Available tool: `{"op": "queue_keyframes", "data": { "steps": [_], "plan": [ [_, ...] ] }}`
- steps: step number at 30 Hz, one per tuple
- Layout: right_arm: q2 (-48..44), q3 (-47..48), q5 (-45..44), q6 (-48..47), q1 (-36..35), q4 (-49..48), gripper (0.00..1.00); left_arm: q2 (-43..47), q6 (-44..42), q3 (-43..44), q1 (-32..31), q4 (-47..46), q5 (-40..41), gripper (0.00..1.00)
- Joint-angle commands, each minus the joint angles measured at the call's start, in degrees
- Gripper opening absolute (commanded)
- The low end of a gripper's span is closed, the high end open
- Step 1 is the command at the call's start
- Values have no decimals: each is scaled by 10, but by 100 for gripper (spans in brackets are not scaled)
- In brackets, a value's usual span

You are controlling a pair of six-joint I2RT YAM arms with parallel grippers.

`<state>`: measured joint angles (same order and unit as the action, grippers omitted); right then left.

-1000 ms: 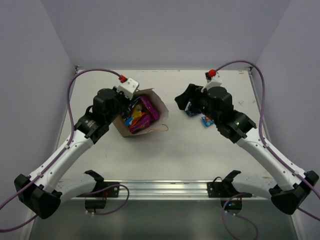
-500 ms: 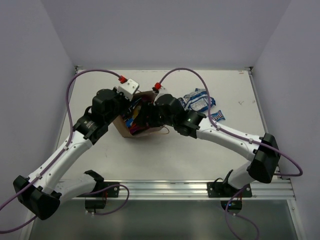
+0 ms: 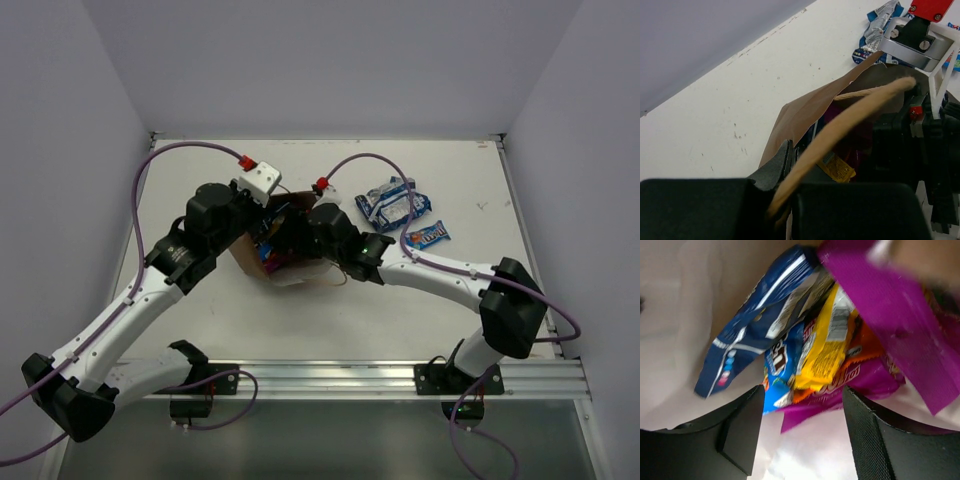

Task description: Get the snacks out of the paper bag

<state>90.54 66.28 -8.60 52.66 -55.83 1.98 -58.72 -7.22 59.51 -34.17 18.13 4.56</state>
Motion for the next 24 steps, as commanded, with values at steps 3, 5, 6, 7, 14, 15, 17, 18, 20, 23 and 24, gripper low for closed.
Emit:
{"op": "queue_keyframes", "data": {
  "steps": [3,5,6,7,14,15,17,18,20,23,24],
  "plan": [
    [33,17,-48,31,-2,-45,64,4,21,11,-5,-9,-14,0],
    [46,21,-51,31,-2,-46,62,1,21,12,-5,-9,-14,0],
    [51,24,-50,31,-2,-45,61,1,23,12,-5,-9,-15,0],
    [54,30,-52,31,-1,-44,59,1,24,12,-5,-10,-16,0],
    [47,17,-72,21,-1,-59,32,5,21,11,-5,-3,-3,0],
    [39,14,-73,21,-1,-63,30,7,20,10,-5,-3,1,0],
    [32,2,-77,20,-1,-75,25,9,20,4,-5,-6,4,0],
    [29,2,-77,17,-1,-77,22,10,20,2,-5,-6,5,0],
    [28,3,-77,16,-1,-72,19,10,21,-3,-5,-8,4,0],
    [24,5,-75,12,-1,-66,9,9,22,-9,-5,-9,8,0],
    [20,4,-75,8,-1,-65,8,8,20,-10,-5,-9,13,0]
  ]
}}
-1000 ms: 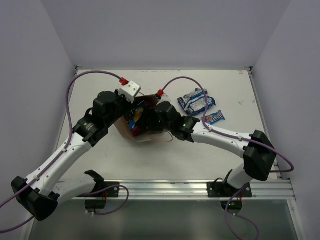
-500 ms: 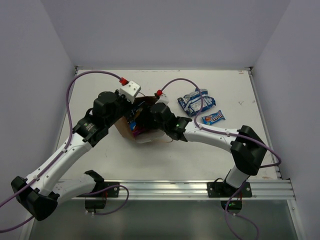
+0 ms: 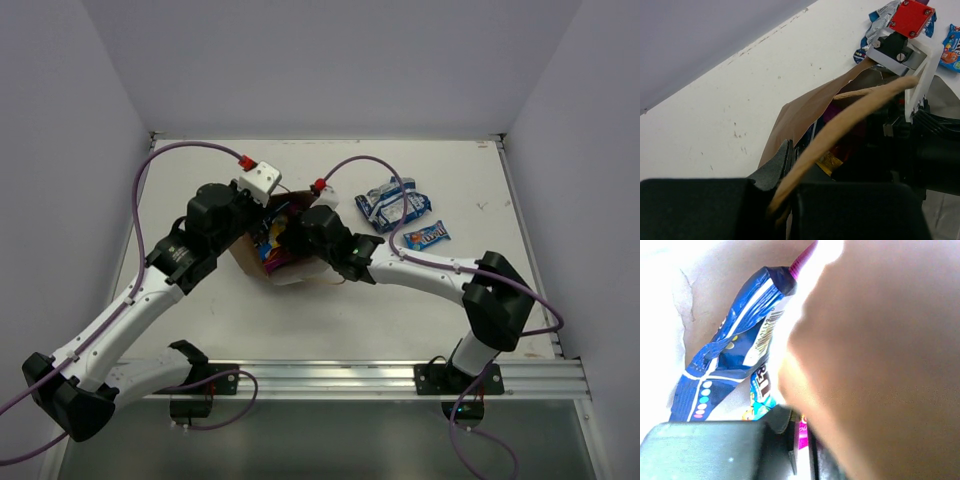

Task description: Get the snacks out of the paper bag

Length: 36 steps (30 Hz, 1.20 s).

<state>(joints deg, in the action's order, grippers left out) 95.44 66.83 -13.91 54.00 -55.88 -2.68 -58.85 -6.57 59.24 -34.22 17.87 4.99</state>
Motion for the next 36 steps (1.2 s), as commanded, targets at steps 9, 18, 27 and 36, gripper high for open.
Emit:
{"op": "queue_keyframes", "data": {
  "steps": [9,18,27,36],
  "plan": [
    [-154,1,10,-97,1,50,0,7,4,-7,-5,-20,55,0],
    [-377,-36,71,-213,21,197,0,6,-6,-8,-4,-32,70,0],
    [-503,-171,82,-218,159,238,0,-1,-13,-5,-4,-30,73,0],
    [-302,-230,233,-251,217,73,0,-2,-17,-4,-4,-31,70,0]
  ]
}}
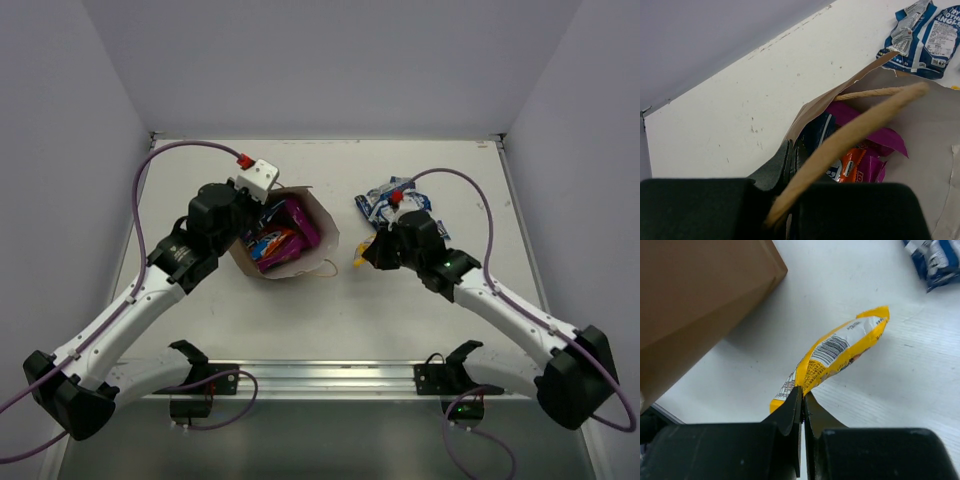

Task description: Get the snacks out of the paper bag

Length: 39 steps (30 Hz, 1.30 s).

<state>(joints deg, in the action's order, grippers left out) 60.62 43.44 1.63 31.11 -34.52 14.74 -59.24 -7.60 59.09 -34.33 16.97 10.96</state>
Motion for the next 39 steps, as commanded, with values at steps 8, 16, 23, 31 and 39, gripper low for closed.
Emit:
{"op": "queue_keyframes", "data": {
  "steps": [8,16,23,31,39],
  "plan": [
    [97,23,46,-17,9,-5,58,-5,-13,-6,-3,-14,-4,0],
    [-68,119,98,-87,-14,49,68,-11,-15,16,-3,-3,-33,0],
    [8,176,147,-235,-102,-88,66,-2,-4,22,-3,-3,-57,0],
    [146,155,215,-283,-146,-276,66,8,3,18,-3,-3,-76,0],
    [265,142,203,-260,-190,-393,70,14,21,4,-3,-7,-86,0]
  ]
}}
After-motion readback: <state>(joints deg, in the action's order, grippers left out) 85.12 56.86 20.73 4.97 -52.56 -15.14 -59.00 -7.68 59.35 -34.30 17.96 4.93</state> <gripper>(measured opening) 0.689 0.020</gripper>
